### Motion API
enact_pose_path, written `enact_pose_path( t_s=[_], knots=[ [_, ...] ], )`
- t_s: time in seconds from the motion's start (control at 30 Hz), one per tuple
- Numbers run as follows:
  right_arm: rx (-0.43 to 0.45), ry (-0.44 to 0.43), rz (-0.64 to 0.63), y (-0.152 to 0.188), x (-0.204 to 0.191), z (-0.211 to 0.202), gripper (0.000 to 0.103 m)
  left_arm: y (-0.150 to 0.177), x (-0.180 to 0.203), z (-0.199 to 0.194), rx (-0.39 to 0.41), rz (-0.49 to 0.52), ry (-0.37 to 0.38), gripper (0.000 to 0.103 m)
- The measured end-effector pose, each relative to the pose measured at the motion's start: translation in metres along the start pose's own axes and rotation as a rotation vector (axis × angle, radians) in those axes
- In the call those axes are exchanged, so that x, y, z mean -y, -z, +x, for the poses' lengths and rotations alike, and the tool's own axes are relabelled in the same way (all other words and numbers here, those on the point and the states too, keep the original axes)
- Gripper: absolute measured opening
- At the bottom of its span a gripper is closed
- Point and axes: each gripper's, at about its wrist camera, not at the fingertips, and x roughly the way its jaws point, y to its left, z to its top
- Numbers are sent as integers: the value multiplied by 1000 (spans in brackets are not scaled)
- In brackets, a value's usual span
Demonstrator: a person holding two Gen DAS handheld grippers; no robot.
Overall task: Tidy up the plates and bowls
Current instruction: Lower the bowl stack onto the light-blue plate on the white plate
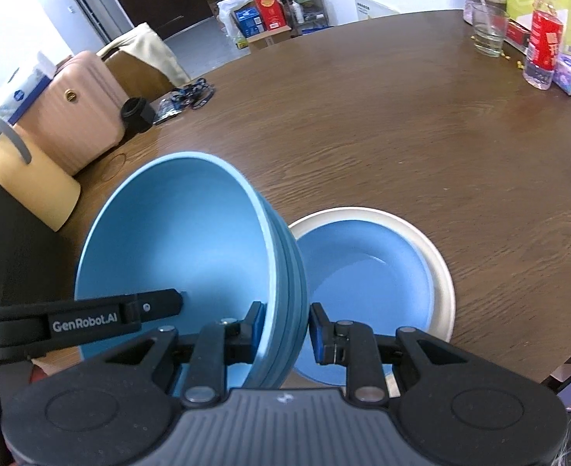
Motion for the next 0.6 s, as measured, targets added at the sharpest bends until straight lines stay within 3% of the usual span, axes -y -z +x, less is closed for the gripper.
enact_pose_path(
  t_s=[0.6],
  knots=[
    [-25,35,34,-8,54,5,23,-2,45,33,-33,9,18,35]
  ],
)
